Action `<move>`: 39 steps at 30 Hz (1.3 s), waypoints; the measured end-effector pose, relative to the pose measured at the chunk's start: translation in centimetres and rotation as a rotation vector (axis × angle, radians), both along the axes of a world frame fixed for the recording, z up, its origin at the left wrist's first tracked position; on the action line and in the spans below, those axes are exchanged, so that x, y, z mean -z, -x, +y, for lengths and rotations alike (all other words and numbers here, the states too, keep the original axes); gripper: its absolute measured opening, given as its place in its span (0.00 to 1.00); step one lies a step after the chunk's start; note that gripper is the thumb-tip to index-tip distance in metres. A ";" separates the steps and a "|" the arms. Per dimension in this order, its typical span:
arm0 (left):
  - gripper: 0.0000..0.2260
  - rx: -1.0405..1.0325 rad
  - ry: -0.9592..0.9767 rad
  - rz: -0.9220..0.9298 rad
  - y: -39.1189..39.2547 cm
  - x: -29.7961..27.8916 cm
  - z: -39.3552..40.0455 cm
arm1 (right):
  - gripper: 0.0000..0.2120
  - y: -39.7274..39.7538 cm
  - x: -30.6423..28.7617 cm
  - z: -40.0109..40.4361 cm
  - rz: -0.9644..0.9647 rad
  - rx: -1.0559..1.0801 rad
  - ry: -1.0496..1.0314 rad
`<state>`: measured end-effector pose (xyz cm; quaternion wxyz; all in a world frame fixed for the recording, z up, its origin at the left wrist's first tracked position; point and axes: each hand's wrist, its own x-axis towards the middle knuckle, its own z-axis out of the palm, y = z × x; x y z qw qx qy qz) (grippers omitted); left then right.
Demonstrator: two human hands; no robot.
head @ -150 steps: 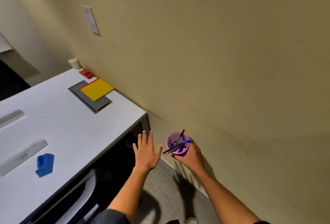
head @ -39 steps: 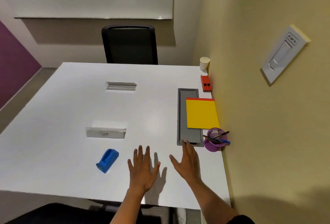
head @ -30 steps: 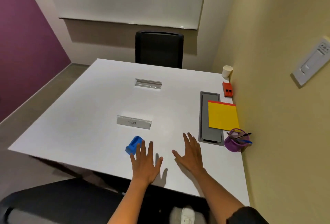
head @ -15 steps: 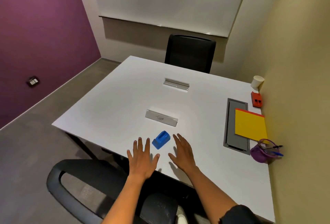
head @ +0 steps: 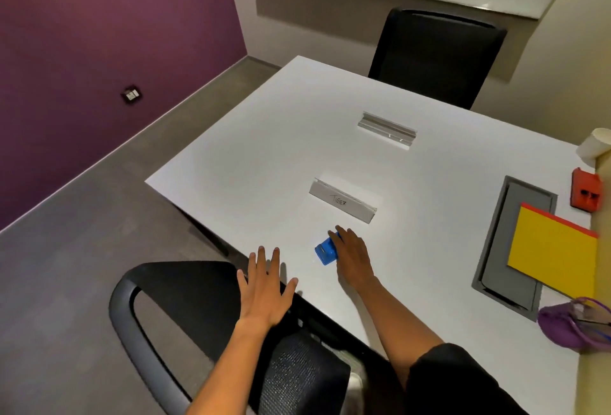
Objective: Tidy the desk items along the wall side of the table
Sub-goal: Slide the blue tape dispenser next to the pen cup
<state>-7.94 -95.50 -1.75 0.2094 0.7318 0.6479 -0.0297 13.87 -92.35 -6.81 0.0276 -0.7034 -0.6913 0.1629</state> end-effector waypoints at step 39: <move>0.33 0.593 0.070 -0.112 -19.3 -0.2 -6.4 | 0.22 -14.4 -1.0 -24.0 0.145 1.257 -0.049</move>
